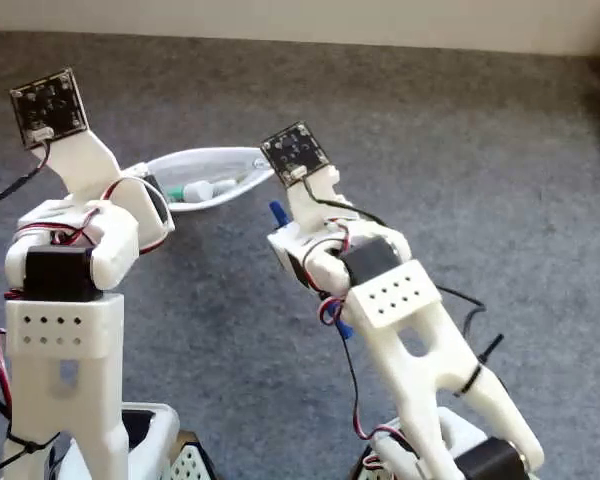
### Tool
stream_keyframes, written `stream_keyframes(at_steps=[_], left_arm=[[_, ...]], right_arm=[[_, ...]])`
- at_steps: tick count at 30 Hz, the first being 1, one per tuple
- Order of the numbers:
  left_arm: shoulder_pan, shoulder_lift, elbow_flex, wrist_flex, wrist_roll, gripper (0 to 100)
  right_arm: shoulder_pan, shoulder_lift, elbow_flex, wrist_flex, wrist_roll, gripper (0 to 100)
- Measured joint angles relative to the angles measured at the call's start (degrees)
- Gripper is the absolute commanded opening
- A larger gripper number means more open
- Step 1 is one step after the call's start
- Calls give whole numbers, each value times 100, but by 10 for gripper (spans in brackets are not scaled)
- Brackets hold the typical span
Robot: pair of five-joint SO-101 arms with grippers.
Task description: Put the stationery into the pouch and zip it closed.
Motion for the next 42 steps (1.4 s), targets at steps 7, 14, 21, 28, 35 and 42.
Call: stream_keyframes(at_steps=[7, 14, 21, 28, 35, 42], left_arm=[[185, -18, 62, -9, -26, 7], [185, -35, 114, -9, -220, 7], [193, -26, 114, -9, -246, 7], [193, -26, 114, -9, -246, 7], [193, -88, 237, -9, -246, 7], [193, -88, 237, -9, -246, 7]], right_arm=[[-167, -818, 211, 0, -123, 3], [-211, -1662, 211, 0, -659, 3], [-237, -2382, 211, -9, -765, 3], [-466, -2892, 211, -774, -1547, 3], [-510, -2919, 211, -1741, -2171, 3], [-510, -2919, 211, -2699, -2374, 3]])
